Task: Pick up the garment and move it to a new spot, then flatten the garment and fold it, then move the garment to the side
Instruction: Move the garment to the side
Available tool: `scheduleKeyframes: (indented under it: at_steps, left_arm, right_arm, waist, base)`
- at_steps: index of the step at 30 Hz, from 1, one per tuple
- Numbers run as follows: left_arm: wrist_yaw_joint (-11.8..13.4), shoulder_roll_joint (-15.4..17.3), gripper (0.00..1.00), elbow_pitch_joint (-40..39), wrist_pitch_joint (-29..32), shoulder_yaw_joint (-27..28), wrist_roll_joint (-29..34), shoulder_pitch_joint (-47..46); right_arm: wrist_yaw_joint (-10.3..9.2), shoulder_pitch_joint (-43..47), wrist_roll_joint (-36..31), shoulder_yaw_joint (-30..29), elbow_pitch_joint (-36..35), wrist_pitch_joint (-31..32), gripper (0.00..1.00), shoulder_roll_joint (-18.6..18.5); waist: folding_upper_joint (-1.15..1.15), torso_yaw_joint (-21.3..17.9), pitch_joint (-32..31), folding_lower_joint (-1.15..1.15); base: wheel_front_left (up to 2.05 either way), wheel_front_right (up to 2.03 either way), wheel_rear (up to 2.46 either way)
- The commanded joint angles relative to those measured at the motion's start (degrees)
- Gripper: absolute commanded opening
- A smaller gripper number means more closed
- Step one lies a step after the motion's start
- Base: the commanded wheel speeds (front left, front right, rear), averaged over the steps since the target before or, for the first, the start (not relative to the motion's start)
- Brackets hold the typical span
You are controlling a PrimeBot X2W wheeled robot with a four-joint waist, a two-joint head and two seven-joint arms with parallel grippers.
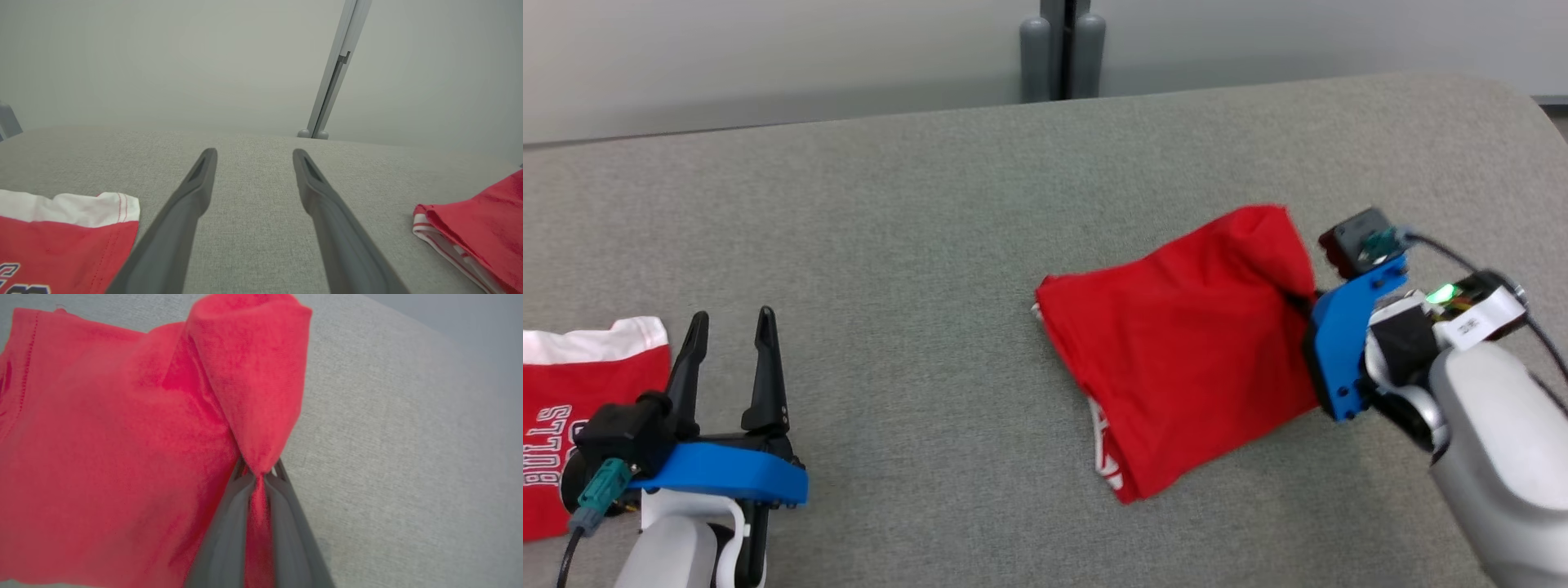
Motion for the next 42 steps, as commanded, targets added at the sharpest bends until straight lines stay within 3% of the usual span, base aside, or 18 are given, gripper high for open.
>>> scheduleKeyframes:
  at_steps: [1,10,14,28,37,38,39,40,41,42]
  left_arm:
    - [0.17,0.28,1.00,-0.68,-0.25,0.12,0.52,-1.52]
    - [0.59,0.52,1.00,-3.95,0.07,-1.20,2.11,-5.63]
    - [0.66,1.80,1.00,-5.55,0.94,-1.18,2.62,-6.89]
    - [1.63,5.98,1.00,-13.44,5.48,-1.49,4.47,-9.00]
    - [2.13,6.49,1.00,-15.23,6.45,-1.77,4.14,-8.33]
    - [2.21,6.46,1.00,-15.28,6.45,-1.81,4.10,-8.24]
    - [2.33,6.47,1.00,-15.31,6.43,-1.83,4.06,-8.14]
    - [2.38,6.46,1.00,-15.29,6.39,-1.89,4.01,-8.04]
    - [2.39,6.44,1.00,-15.24,6.33,-1.91,3.98,-7.97]
    - [2.37,6.43,1.00,-15.14,6.25,-1.93,3.85,-7.94]
  right_arm:
    - [-0.03,-2.16,0.81,0.17,-0.22,-0.28,0.00,-2.12]
    - [-0.03,-10.31,1.90,-0.01,0.07,-3.21,0.00,-15.26]
    - [-0.03,-12.47,0.92,-0.02,1.97,-6.02,0.00,-18.46]
    - [-0.05,-18.50,-6.35,-2.38,9.08,-18.69,0.00,-22.03]
    - [-0.05,-19.76,-11.04,-4.46,12.52,-24.98,0.00,-20.76]
    - [-0.05,-19.75,-11.42,-4.74,12.86,-25.23,0.07,-20.43]
    - [-0.05,-19.65,-11.82,-5.06,13.15,-25.50,0.33,-20.21]
    - [-0.05,-19.42,-12.18,-5.38,13.43,-25.74,0.76,-20.10]
    - [-0.05,-19.22,-12.50,-5.97,13.54,-26.10,1.00,-19.78]
    - [-0.05,-18.83,-12.99,-6.34,13.47,-26.63,1.00,-19.51]
  waist:
    - [0.00,-0.66,0.91,0.00]
    - [0.00,-5.42,7.75,0.00]
    - [0.00,-7.96,10.80,0.00]
    - [0.00,-11.20,17.98,0.00]
    - [0.00,-10.09,18.79,0.00]
    - [0.00,-9.96,18.73,0.00]
    - [0.00,-9.85,18.65,0.00]
    - [0.00,-9.72,18.52,0.00]
    - [0.00,-9.63,18.36,0.00]
    - [0.00,-9.53,18.14,0.00]
  base:
    - [0.00,0.00,0.00]
    - [0.00,0.00,0.00]
    - [0.00,0.00,0.00]
    - [0.00,0.00,0.00]
    - [0.00,0.00,0.00]
    - [0.00,0.00,0.00]
    - [0.00,0.00,0.00]
    - [0.00,0.00,0.00]
    - [0.00,0.00,0.00]
    - [0.00,0.00,0.00]
